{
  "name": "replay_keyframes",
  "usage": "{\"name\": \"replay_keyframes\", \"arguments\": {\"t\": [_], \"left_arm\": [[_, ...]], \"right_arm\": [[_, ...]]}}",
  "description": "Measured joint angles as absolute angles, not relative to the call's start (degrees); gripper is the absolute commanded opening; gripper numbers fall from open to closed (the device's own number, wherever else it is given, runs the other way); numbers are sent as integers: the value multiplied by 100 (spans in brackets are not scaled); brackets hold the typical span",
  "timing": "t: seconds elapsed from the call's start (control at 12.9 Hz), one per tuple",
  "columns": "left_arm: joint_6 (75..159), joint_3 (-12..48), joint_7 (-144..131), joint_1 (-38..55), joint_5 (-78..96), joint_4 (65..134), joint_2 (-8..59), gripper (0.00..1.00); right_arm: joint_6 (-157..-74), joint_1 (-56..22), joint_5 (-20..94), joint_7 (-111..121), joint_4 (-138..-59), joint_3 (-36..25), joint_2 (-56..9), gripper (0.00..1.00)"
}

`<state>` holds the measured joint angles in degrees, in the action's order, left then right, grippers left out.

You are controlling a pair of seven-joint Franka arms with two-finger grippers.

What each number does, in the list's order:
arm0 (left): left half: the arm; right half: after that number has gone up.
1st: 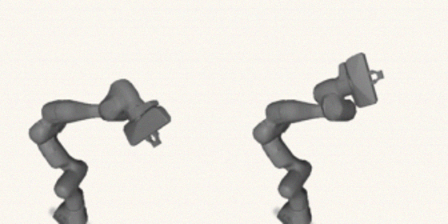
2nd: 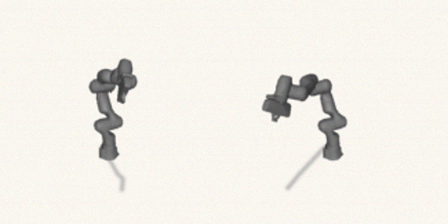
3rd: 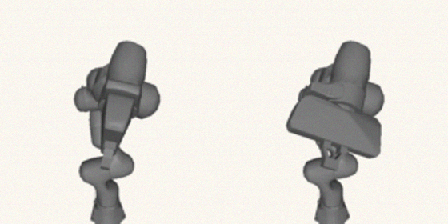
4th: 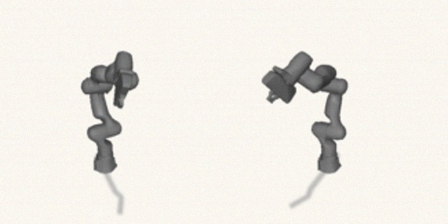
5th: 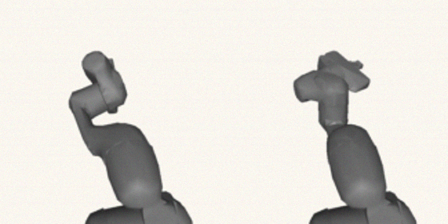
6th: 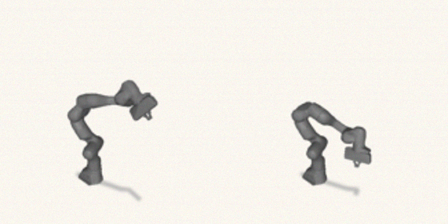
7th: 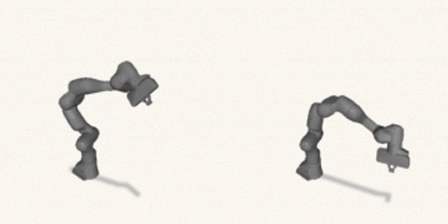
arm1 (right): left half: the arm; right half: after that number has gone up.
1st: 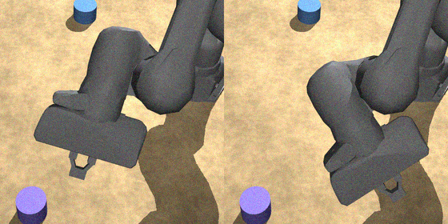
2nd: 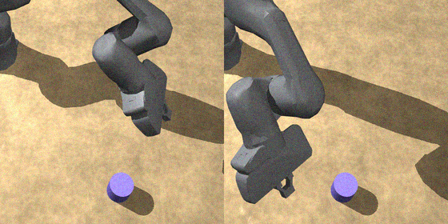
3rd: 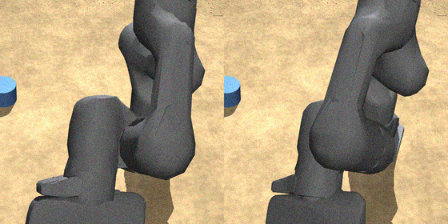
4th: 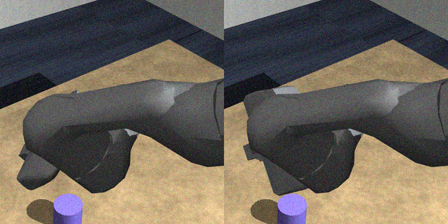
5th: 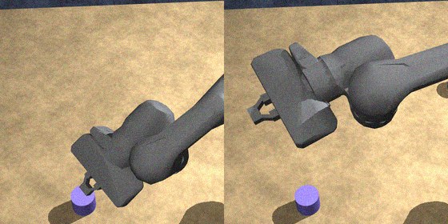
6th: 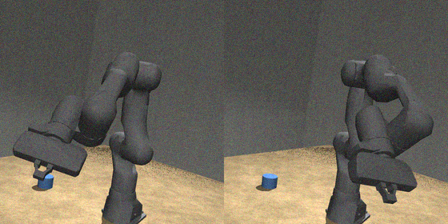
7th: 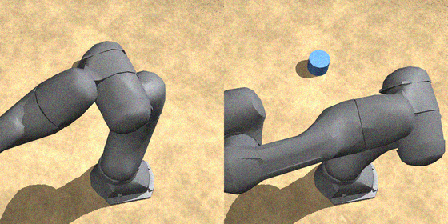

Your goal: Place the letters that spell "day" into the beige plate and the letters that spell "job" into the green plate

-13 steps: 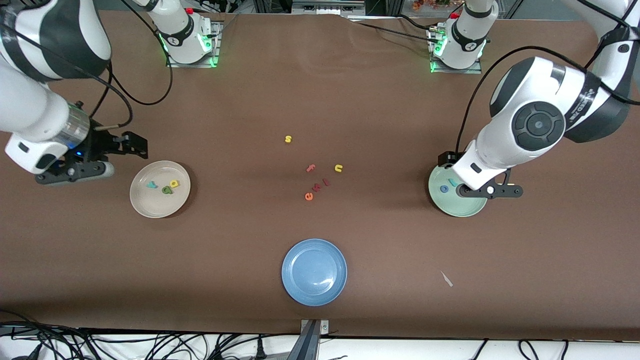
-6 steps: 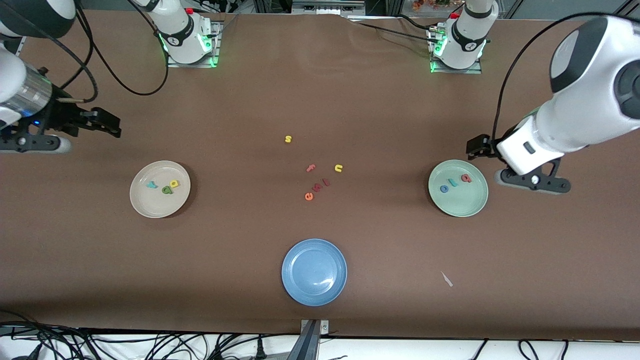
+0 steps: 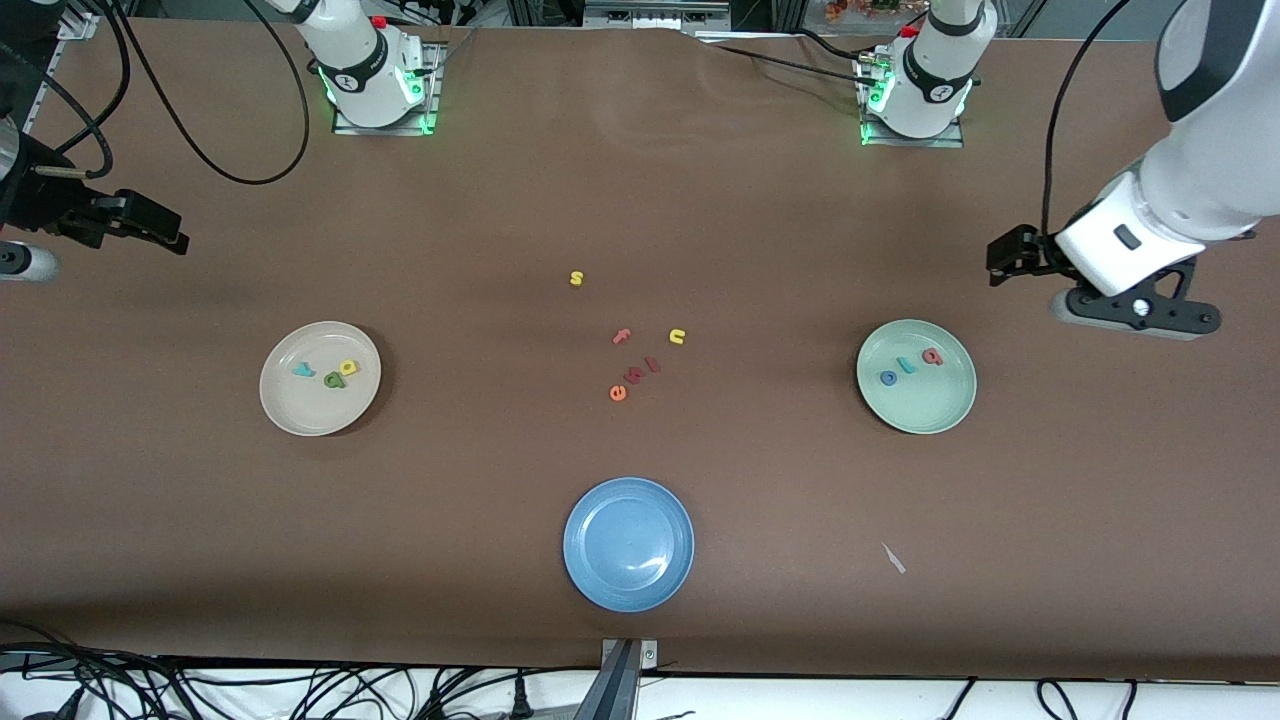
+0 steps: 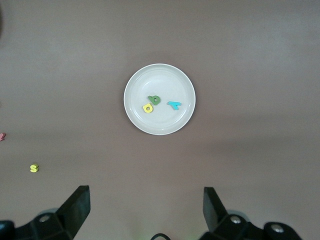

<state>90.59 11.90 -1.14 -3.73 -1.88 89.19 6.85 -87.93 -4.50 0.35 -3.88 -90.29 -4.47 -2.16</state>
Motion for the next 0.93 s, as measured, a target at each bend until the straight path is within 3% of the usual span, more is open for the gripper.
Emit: {"name": "replay_keyframes", "arguments": {"t": [0.31,0.7,0.93], "left_arm": [[9782,710,-85,-80,-158,9795,23,100],[9309,614,-71,-72,-110,9779,-272,100],[9300,206,129,-76,487,9772,-272,100]], "right_arm": [[-8674,-454,37,-245,-9022,-445,-215,100],[-8654,-473,37,-9,-8976,-444,-219,100],[-8647,-479,37,1,-8937,-427,-219,100]]}}
